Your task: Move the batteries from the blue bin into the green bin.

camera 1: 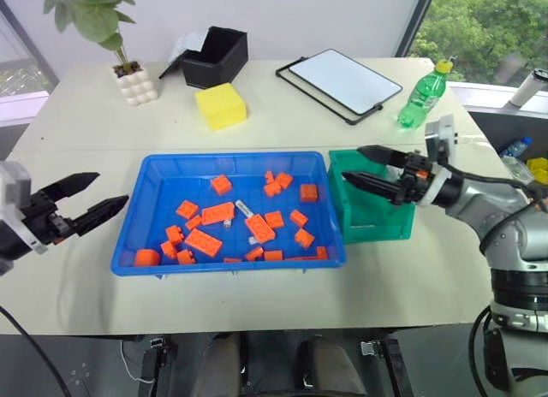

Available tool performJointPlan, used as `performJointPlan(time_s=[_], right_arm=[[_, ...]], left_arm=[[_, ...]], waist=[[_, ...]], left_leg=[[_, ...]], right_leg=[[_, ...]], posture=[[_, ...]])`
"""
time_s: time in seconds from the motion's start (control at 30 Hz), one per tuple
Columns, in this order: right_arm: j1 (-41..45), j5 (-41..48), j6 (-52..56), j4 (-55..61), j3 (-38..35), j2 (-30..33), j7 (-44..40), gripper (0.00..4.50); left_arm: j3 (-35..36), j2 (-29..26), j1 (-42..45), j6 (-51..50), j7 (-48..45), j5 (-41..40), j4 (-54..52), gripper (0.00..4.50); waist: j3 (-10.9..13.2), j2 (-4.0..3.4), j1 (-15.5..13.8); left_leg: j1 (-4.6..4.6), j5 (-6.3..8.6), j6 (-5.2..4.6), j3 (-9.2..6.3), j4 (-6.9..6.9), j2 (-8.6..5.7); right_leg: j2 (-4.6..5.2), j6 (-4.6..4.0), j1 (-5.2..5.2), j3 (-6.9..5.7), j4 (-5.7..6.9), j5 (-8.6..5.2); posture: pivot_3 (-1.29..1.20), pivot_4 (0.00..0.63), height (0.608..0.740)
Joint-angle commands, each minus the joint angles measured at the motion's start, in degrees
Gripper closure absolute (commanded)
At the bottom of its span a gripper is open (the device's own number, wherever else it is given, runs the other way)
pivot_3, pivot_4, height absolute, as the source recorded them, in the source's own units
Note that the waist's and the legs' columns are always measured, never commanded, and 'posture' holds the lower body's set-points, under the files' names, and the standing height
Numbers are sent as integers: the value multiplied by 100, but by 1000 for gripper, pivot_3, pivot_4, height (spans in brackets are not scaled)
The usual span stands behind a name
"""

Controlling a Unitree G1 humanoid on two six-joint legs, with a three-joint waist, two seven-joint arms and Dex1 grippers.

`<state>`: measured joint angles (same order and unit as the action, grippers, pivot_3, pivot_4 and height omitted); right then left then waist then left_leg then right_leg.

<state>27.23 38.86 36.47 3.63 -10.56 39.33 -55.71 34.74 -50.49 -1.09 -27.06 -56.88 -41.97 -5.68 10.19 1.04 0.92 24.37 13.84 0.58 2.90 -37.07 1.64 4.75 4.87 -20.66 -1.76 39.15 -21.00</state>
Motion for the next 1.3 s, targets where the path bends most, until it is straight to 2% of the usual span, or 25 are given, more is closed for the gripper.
performJointPlan(time_s=[0.03, 1.07, 1.17, 1.3], right_arm=[[35, -5, -140, 13, -147, 97, -83, 83], [412, -348, -426, -227, 138, -49, -265, 83], [595, -315, -388, -78, 337, -206, -282, 83], [1077, -580, -467, 140, 1026, -568, -310, 83]], left_arm=[[45, 12, 100, 163, -15, 43, -132, 0], [60, 198, 218, 164, 23, 28, -168, 0], [-32, 255, 176, 168, 1, 40, -233, 0], [-347, 182, 195, 519, -171, 440, -53, 0]], waist=[[0, 0, 1], [0, 0, 4], [0, 0, 7], [0, -1, 29]], left_leg=[[0, 0, 0, 0, 0, 0], [0, 0, 0, 0, -1, 0], [0, 0, 0, 0, -1, 0], [0, 0, 0, 0, 1, 1]], right_leg=[[0, 0, 0, 0, 0, 0], [-1, 0, 0, 0, 0, 0], [-1, 0, 0, 0, 0, 0], [-3, 0, -3, 0, 2, 0]], posture=[[0, 150, 740], [0, 150, 740], [0, 150, 740], [0, 150, 740]])
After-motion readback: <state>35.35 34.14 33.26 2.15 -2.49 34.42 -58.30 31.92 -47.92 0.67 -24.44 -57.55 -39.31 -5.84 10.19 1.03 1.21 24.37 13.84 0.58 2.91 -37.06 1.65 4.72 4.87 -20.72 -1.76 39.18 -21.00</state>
